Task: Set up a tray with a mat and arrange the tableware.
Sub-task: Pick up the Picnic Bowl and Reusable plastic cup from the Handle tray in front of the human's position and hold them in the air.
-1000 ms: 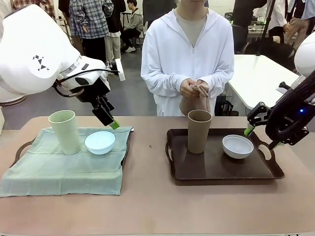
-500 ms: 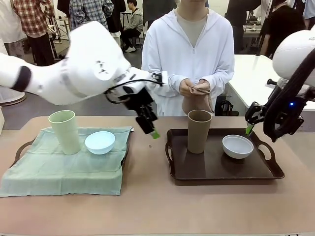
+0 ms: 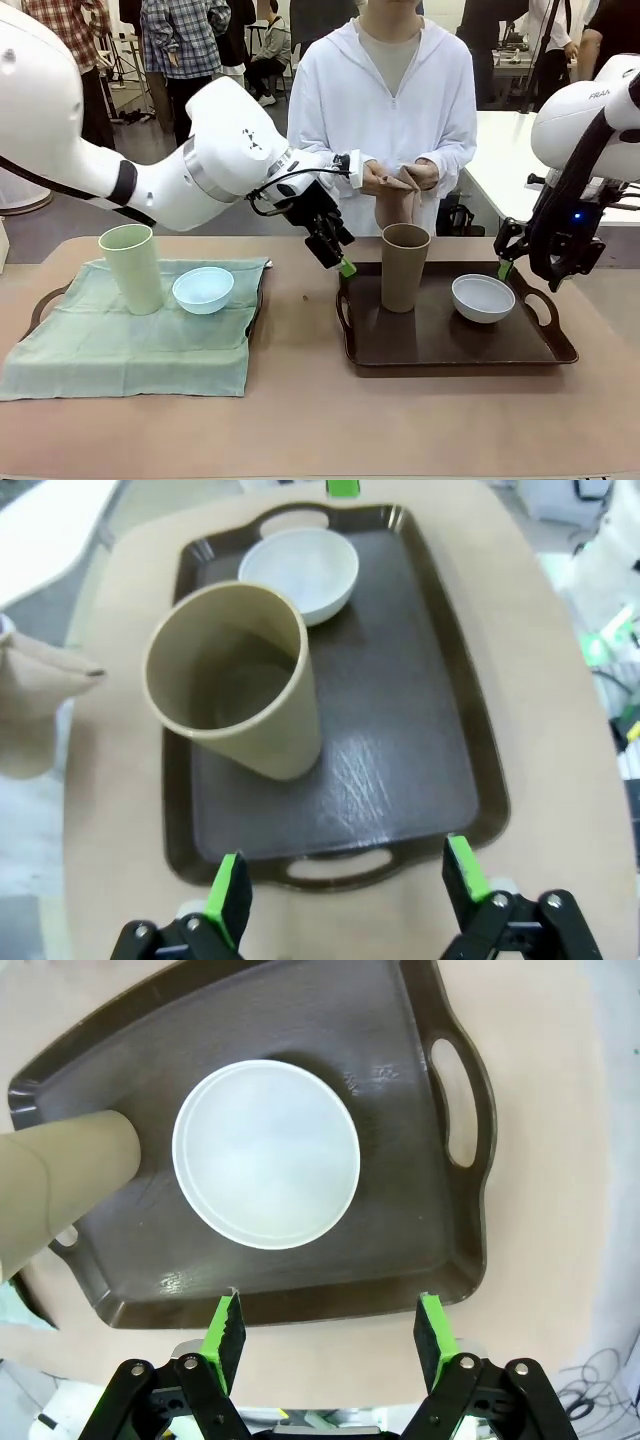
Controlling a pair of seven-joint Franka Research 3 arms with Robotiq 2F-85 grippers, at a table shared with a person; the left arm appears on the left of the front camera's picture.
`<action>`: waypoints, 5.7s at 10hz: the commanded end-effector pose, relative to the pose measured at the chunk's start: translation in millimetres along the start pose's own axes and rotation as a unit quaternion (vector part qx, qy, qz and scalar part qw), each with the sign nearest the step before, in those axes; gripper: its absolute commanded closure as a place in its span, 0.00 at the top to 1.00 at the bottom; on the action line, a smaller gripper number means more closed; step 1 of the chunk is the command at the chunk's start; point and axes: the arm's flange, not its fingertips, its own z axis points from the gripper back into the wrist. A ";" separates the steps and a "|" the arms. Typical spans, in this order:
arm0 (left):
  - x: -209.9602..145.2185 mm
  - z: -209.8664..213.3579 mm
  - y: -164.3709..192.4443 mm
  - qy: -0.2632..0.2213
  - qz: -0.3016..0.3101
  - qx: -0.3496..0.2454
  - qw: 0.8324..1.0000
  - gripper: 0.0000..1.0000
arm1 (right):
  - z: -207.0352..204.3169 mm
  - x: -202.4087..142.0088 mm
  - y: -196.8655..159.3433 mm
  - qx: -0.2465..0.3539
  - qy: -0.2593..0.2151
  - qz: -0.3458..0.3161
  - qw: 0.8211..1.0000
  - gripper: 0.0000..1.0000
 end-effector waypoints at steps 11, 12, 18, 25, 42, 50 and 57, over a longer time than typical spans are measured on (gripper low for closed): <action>-29.4 -46.7 10.6 -0.046 0.077 0.086 0.992 1.00 | -30.5 22.7 -1.2 0.027 0.028 -0.012 0.999 0.88; -29.4 -46.7 10.6 -0.046 0.077 0.086 0.992 1.00 | -30.5 22.7 -1.2 0.027 0.028 -0.012 0.999 0.88; -36.1 -57.2 16.5 -0.074 0.052 0.057 0.994 1.00 | -54.5 33.8 6.8 0.041 -0.041 -0.021 0.998 0.88; -29.2 -86.9 49.0 -0.122 0.020 0.024 0.992 1.00 | -66.4 29.1 -1.5 0.033 -0.039 -0.002 0.999 0.88; -14.1 -164.3 43.2 -0.131 -0.025 -0.013 0.991 1.00 | -94.9 30.8 -5.7 0.028 -0.001 0.008 1.000 0.88; -18.2 -156.4 46.3 -0.124 -0.016 -0.001 0.992 0.21 | -86.4 33.4 -10.8 0.022 -0.027 0.022 0.999 0.00; -17.6 -132.5 32.5 -0.086 -0.023 0.006 0.996 0.68 | -63.3 33.6 -14.6 0.044 0.033 0.075 0.996 0.00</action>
